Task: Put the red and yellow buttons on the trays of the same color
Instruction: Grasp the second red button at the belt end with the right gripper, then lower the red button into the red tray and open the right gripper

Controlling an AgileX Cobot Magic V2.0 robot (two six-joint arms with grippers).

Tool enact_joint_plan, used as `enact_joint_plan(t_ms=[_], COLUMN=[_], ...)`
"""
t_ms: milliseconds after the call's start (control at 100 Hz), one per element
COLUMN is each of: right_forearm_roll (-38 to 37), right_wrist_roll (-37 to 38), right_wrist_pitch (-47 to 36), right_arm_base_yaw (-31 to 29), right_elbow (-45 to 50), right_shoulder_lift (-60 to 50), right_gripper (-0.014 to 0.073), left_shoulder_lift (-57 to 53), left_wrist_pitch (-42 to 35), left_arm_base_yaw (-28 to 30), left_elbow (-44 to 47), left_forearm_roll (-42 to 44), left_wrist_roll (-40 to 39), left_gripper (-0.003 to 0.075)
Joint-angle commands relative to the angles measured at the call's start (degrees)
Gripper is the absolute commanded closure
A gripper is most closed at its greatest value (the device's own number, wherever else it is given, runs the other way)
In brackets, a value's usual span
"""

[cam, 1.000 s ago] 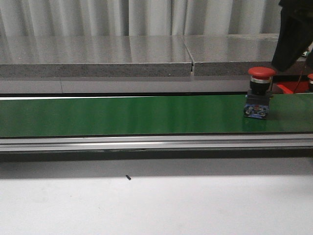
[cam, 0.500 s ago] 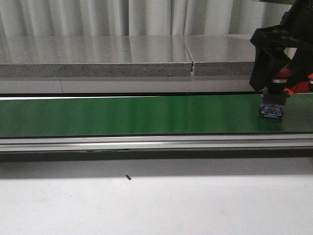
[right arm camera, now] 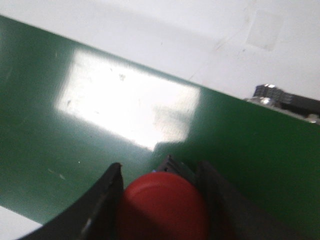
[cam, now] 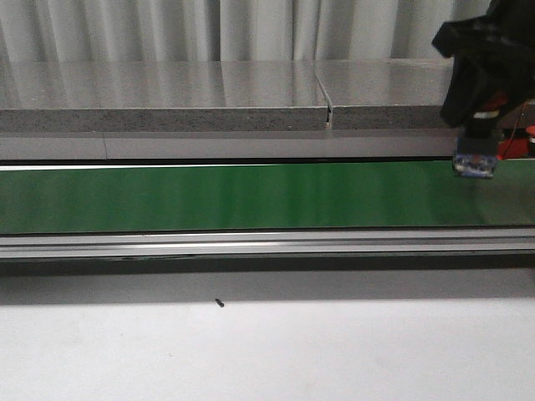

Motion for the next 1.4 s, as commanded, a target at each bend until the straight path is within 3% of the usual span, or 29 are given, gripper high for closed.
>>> enact_joint_plan(t_ms=[0,350,610,970,1390], right_forearm_roll=[0.9,0.9,1.7,5.6,6.4], right_wrist_roll=[0.1,4.8,8.9,9.6,9.6], right_wrist_pitch=[-3.7,-3.4,-9.5,-12.7,-6.8], right_arm_base_yaw=[-2.4,-19.7,-30.1,-31.9,-31.7], right_elbow=[-1.5,-1.6,-1.6,-4.7,-26.0], right_shoulder_lift=[-5.3,-9.2,-8.7,-1.1,15.8], right_gripper=[0.0452,0.0452,0.0452,0.0452,0.0452], left_shoulder_lift=[0.4,0.4,0.4,0.4,0.4], left_wrist_pitch=[-4.4,-4.4,-4.4,-4.4,-4.4], left_arm_base_yaw=[0.0,0.0,0.0,0.0,0.0], left_elbow=[-1.5,-1.5,-1.5,-1.5,-1.5], left_forearm_roll=[-0.8,-0.8,-0.8,-0.8,-0.8], left_wrist_roll=[0.0,0.0,0.0,0.0,0.0], left_gripper=[0.0741,0.0741,0.0741,0.0741,0.0741])
